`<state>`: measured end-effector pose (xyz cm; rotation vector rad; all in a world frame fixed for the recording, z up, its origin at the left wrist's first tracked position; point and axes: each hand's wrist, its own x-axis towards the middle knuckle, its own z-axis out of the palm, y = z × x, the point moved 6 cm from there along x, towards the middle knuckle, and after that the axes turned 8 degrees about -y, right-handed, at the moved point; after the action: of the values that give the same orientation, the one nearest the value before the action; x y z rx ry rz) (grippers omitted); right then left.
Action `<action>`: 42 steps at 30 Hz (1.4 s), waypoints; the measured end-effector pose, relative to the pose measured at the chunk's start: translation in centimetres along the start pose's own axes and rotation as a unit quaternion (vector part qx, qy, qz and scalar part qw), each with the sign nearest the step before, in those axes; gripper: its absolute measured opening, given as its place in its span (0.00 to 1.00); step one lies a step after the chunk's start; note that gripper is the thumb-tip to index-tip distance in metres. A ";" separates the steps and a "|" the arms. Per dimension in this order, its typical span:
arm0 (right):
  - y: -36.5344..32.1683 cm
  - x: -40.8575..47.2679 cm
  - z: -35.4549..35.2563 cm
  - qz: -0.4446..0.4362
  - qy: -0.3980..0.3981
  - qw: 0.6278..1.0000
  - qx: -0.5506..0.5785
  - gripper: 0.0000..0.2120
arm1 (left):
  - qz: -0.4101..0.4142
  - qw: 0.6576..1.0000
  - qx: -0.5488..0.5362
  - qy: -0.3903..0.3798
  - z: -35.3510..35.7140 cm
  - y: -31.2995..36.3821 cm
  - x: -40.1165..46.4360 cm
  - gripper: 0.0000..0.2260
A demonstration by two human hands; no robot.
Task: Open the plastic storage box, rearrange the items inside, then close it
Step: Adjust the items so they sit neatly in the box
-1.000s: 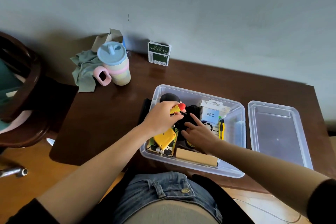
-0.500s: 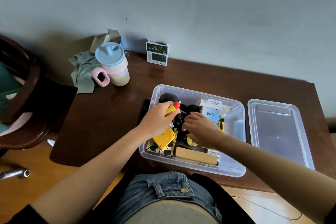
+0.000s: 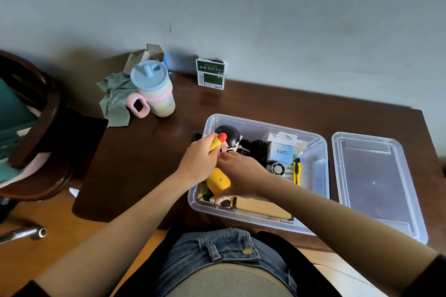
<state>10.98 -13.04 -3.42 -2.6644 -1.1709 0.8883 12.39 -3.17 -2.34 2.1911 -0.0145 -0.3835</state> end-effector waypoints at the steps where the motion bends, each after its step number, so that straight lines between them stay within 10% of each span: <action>1: 0.2 0.1 0.0 0.009 -0.004 1.000 0.005 0.48 | -0.004 1.000 0.001 0.003 0.0 0.0 0.0 0.13; 12: 6.6 -4.2 -3.5 0.136 0.083 0.963 0.218 0.17 | 0.009 0.998 0.049 0.043 -0.7 1.1 0.1 0.04; 21: 7.1 -6.0 0.4 0.205 -0.018 0.972 0.117 0.13 | 0.039 0.995 -0.055 -0.080 2.6 1.8 0.1 0.10; 42: 7.0 -2.5 6.3 0.128 -0.100 0.969 0.185 0.12 | 0.018 0.995 -0.074 -0.064 2.9 0.8 0.2 0.11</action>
<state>10.68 -20.61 -9.64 -2.4899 -0.6135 1.2971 11.90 -5.92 -3.39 2.0159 -0.0929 -0.4886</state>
